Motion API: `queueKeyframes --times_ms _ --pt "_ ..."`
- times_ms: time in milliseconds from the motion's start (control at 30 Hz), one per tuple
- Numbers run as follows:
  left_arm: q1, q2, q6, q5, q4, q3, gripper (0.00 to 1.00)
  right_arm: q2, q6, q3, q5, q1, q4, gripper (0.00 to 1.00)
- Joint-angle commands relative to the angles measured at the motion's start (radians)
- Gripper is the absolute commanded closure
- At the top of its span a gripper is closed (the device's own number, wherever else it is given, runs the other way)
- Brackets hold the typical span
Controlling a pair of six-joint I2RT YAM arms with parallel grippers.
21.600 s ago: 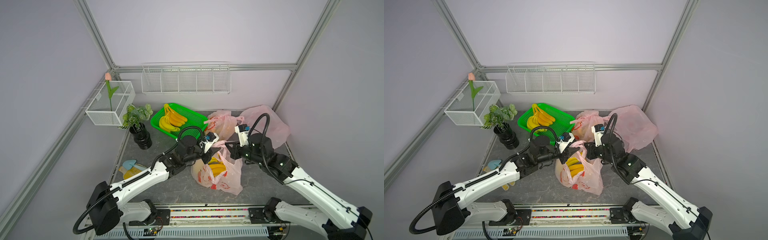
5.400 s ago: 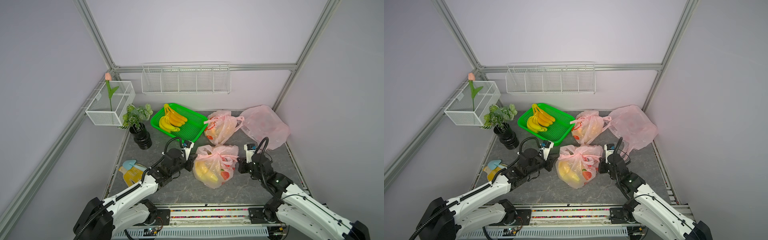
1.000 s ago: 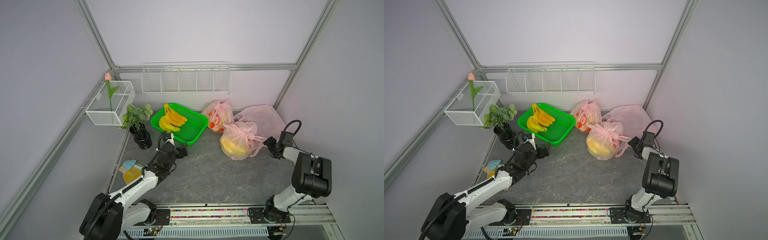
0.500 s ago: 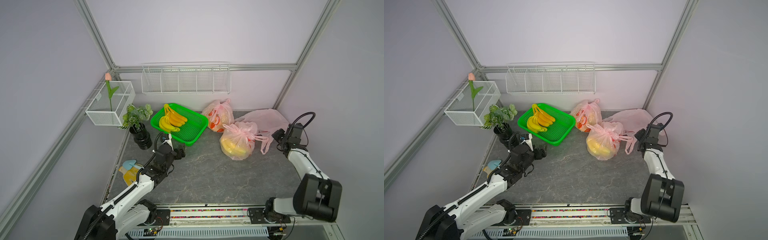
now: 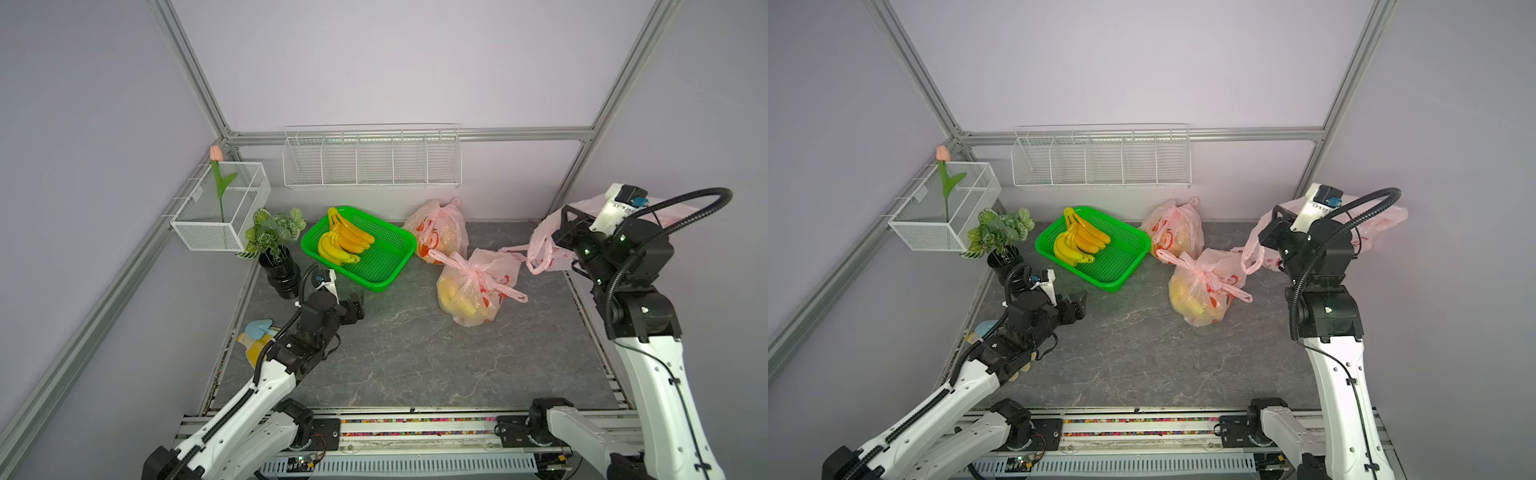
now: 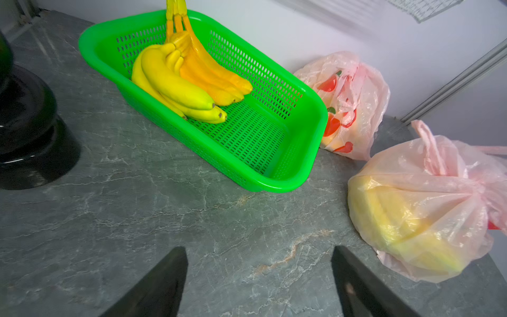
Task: Place the banana into a plastic bag & tie a knot
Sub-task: Pick up the plastic bag from the corner of the board, then place the plastic bag at the center of the board.
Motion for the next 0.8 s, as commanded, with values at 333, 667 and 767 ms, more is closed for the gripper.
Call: queueKeyframes --times_ms 333,667,767 --pt "0.003 -0.229 -0.019 0.005 -0.118 -0.034 0.14 0.034 -0.157 0.146 0.034 0.561 0.007 0.93" --pt "0.003 -0.316 -0.038 0.077 -0.077 -0.099 0.14 -0.305 0.023 -0.532 0.229 0.796 0.135 0.93" --pt "0.003 -0.318 -0.029 0.140 -0.079 -0.103 0.14 -0.451 0.125 -0.780 0.257 0.796 0.107 0.93"
